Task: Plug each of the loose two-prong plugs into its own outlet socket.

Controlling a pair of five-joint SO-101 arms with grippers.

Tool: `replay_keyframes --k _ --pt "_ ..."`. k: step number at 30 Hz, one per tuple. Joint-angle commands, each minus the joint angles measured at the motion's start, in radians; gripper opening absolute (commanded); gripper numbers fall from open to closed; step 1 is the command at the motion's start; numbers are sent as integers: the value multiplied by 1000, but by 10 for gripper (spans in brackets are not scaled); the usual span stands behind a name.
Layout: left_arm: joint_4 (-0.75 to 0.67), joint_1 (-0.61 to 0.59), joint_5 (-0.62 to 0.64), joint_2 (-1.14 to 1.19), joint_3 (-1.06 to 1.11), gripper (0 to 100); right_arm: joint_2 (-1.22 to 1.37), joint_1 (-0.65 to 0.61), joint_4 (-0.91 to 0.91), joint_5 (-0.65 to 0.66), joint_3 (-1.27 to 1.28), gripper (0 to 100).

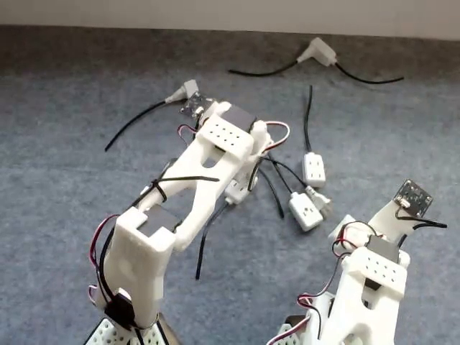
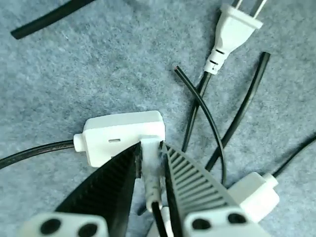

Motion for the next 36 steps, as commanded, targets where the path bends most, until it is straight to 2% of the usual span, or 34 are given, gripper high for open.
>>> replay_keyframes --k 1,5,18,21,28,31,34,36 --pt "115 -30 5 -10 -21 7 -22 8 -18 -12 -4 8" --pt "161 -53 -8 -10 -21 7 -22 8 -19 -12 -4 8" --pt "141 -116 -296 214 1 14 -22 8 -19 -12 -4 8" --pt "146 -114 -384 196 -12 63 -22 8 -19 -12 -4 8" --pt "333 -113 -529 58 -130 255 -22 8 -19 -12 -5 9" --pt "351 -116 -585 -22 -156 306 -22 8 -19 -11 -5 9" --pt "351 -116 -718 -113 -156 316 -22 8 -21 -11 -5 9" --pt "351 -113 -862 -166 -156 317 -22 8 -21 -11 -5 9"
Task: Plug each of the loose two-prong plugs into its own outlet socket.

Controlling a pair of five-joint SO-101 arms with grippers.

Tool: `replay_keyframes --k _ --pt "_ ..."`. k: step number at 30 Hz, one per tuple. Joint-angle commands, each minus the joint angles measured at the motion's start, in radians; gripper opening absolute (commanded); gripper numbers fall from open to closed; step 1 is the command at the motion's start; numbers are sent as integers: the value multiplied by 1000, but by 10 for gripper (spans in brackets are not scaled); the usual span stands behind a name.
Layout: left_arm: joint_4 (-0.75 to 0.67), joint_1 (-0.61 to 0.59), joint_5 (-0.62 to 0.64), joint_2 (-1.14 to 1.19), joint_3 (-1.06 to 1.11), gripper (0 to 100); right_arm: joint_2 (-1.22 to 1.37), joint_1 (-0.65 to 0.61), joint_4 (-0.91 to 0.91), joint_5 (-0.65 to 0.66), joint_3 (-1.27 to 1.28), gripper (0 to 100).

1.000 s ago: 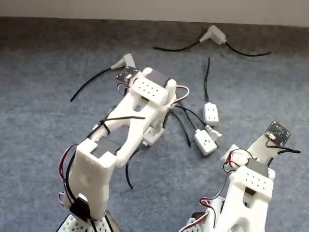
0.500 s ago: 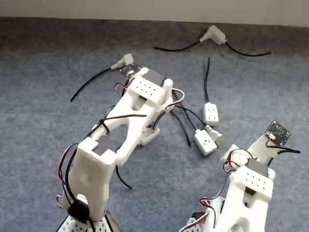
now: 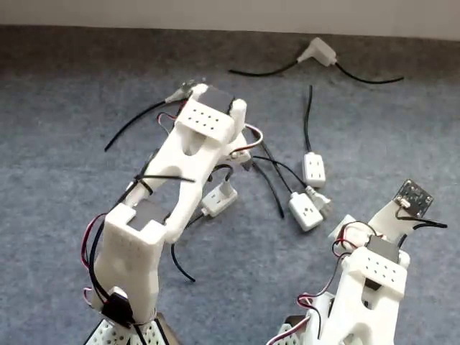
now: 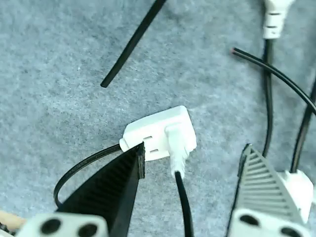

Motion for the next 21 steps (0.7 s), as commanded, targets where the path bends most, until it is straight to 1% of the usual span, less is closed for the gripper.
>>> replay_keyframes --k 1,4,5,7,9,16,18,21 --pt "18 -5 -259 -134 -36 319 -21 8 -19 -11 -7 9" --pt "17 -7 -583 -179 -35 316 -21 8 -19 -11 -7 9" --pt "17 -8 -674 -183 -35 316 -21 8 -19 -11 -7 9" --pt "21 -13 -833 -185 -28 316 -21 8 -19 -11 -7 9" --pt "21 -28 -953 -185 21 316 -21 8 -19 -11 -7 9" --pt "14 -56 -1287 -183 243 316 -21 8 -19 -11 -7 9" --pt "-21 -58 -1338 -182 289 316 -21 8 -19 -11 -7 9" --pt "-117 -61 -1343 -182 360 316 -21 10 -19 -11 -7 9"
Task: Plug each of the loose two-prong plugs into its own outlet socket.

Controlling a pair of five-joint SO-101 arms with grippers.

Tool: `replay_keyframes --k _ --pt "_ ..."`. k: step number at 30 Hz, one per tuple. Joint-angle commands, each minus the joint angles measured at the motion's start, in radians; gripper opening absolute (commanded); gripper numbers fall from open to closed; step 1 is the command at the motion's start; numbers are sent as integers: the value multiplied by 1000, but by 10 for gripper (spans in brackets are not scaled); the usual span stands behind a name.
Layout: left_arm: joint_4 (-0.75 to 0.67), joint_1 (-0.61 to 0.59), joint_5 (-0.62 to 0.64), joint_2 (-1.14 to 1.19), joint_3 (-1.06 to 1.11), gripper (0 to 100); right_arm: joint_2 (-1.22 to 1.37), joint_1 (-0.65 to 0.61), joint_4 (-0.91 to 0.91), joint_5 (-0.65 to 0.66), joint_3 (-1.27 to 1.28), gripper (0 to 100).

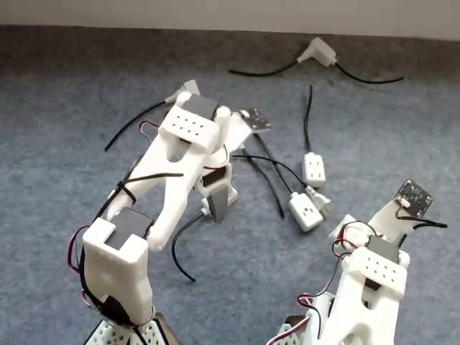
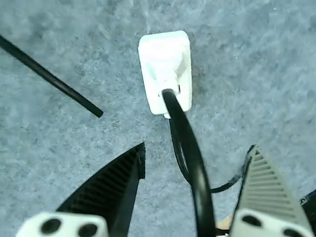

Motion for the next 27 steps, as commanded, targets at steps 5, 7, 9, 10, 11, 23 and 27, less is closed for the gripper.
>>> replay_keyframes --k 5,7,9,10,11,23,27 --pt "-235 4 -21 -50 162 316 -21 10 -16 -11 -7 9" --pt "-285 8 -21 -50 194 316 -21 10 -16 -11 -7 9" --pt "-330 12 -21 -50 220 316 -21 10 -16 -11 -7 9" --pt "-351 15 -21 -50 232 316 -21 10 -16 -11 -7 9" --pt "-373 19 -21 -48 245 316 -21 10 -16 -11 -7 9" --pt "-402 12 87 154 84 168 -21 10 -16 -11 -8 9" --pt "-236 8 87 154 -117 131 -21 10 -16 -11 -8 9"
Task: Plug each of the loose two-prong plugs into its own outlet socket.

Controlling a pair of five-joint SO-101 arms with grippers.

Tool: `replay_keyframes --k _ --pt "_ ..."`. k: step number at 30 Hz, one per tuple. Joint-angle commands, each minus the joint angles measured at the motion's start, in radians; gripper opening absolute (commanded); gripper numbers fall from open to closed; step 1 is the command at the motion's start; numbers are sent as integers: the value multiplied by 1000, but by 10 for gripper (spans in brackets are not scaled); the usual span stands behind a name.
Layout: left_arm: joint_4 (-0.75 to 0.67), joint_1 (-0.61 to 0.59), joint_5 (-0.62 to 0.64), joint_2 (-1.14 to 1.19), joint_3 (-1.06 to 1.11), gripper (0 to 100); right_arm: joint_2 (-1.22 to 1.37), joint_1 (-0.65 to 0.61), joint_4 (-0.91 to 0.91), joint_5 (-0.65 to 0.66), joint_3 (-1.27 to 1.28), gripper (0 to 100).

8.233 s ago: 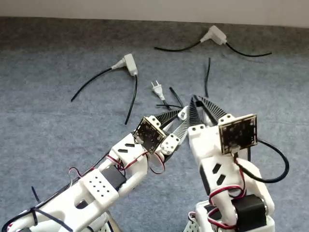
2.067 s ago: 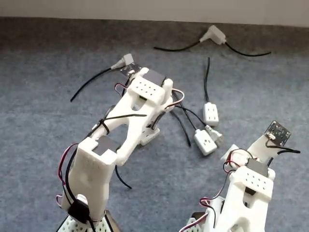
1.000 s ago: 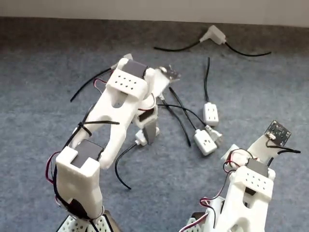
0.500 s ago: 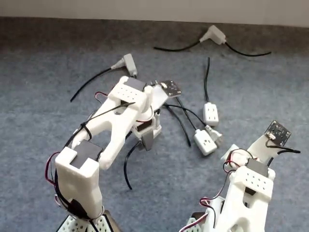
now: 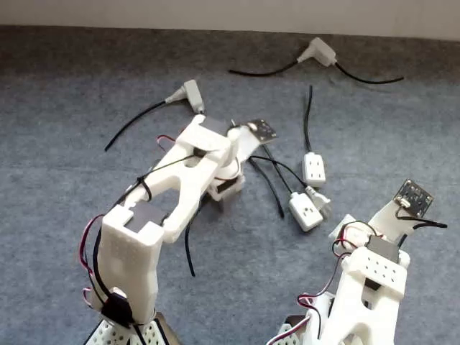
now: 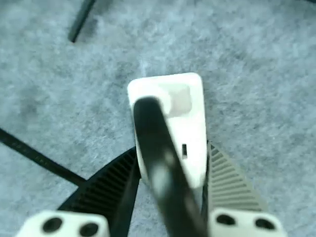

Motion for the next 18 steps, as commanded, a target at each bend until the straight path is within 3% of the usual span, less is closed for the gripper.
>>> replay_keyframes --k 1,5,8,13,18 --pt "114 -1 11 -10 -219 130 -21 10 -16 -11 -8 9" --pt "190 -1 11 -2 -440 130 -21 10 -16 -11 -8 9" --pt "173 -1 11 -1 -562 130 -21 10 -16 -11 -8 9" --pt "9 -8 11 10 -621 130 -21 10 -16 -11 -7 9" --pt "-140 -82 12 163 -707 130 -21 10 -16 -11 -7 9"
